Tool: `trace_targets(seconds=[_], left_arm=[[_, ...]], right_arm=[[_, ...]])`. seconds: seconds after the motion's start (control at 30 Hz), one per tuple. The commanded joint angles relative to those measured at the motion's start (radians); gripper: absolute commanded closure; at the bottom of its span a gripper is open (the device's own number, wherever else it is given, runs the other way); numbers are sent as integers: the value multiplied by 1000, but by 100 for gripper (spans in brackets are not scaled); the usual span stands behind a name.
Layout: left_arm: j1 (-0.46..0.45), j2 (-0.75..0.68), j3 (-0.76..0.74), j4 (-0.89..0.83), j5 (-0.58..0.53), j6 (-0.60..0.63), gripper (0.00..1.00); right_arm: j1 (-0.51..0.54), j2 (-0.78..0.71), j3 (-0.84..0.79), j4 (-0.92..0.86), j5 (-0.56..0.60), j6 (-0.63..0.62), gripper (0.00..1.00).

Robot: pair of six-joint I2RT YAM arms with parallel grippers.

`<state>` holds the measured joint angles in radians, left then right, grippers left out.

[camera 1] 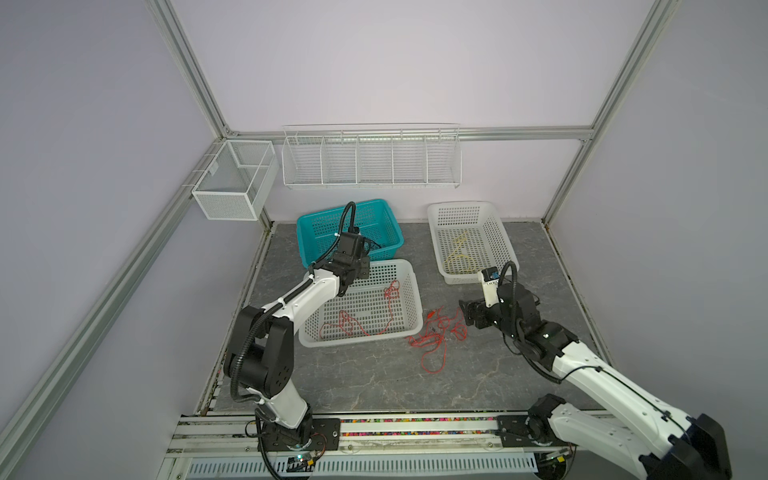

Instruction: Untangle the cables

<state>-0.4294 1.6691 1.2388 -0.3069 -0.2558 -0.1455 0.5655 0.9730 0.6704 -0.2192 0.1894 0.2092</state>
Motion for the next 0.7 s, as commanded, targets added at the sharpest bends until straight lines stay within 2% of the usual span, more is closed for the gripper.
trace_targets(seconds=[0.0, 0.2, 0.33, 0.63, 0.67], left_arm=[[14, 15, 81, 43, -81, 30, 100], [108, 179, 279, 23, -97, 2, 100], [134, 293, 373, 20, -171, 12, 100], [135, 433, 419, 22, -230, 26, 100], [136, 433, 415, 22, -230, 26, 96]], right_arm=[[6, 3, 8, 30, -12, -5, 12], [8, 1, 10, 14, -3, 0, 12], [9, 3, 14, 3, 6, 5, 12], [17, 50, 41, 6, 6, 15, 12], [19, 56, 46, 7, 5, 15, 12]])
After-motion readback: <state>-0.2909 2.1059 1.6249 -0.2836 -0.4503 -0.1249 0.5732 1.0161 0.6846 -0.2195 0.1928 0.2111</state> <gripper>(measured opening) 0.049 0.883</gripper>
